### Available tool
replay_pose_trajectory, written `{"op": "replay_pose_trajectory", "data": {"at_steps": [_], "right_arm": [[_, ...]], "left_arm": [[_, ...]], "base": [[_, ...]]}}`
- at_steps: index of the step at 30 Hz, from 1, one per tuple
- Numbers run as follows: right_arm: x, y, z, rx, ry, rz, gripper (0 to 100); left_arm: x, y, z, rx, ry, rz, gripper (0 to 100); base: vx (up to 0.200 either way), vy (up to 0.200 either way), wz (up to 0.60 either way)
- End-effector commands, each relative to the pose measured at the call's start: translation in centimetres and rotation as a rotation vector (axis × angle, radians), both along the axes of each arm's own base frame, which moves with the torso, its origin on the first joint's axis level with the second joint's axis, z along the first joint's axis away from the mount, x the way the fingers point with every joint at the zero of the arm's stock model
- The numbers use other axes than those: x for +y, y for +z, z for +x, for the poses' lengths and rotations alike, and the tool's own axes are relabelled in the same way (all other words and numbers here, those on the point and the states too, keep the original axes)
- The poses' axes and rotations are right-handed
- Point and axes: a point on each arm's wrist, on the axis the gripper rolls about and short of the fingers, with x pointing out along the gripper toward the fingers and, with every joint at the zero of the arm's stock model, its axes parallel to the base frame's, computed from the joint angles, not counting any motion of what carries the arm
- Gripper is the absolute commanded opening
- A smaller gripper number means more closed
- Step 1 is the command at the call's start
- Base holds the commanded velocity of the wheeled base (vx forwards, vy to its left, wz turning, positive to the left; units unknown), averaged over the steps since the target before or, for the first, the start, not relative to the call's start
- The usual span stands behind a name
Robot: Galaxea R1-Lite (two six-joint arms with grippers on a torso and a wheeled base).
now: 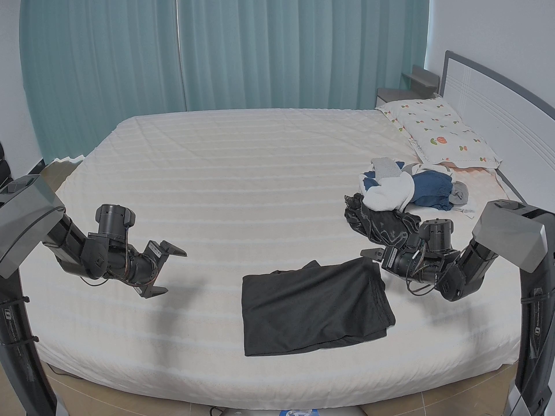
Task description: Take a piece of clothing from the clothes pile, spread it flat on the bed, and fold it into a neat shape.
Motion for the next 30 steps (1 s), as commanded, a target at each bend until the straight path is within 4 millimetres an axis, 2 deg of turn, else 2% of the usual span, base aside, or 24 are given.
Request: {"op": "replay_pose_trajectory", "data": {"at_steps": [1,12,22,30], "right_arm": [[0.2,1.8,-3.5,-0.022,0.093,0.033,100],[0.8,0.1,-7.2,0.026,0.215,0.063,100],[0.2,-2.6,-8.3,0.075,0.253,-0.024,100],[-0.2,-3.3,-8.4,0.087,0.247,-0.04,100]], "left_arm": [[0.0,0.0,0.0,0.001,0.0,0.0,100],[0.0,0.0,0.0,0.001,0.0,0.0,100],[0.0,0.0,0.0,0.001,0.0,0.0,100],[0.0,0.0,0.0,0.001,0.0,0.0,100]], "base": [[0.0,0.0,0.0],[0.0,0.0,0.0],[0.0,0.0,0.0],[0.0,0.0,0.0]]}}
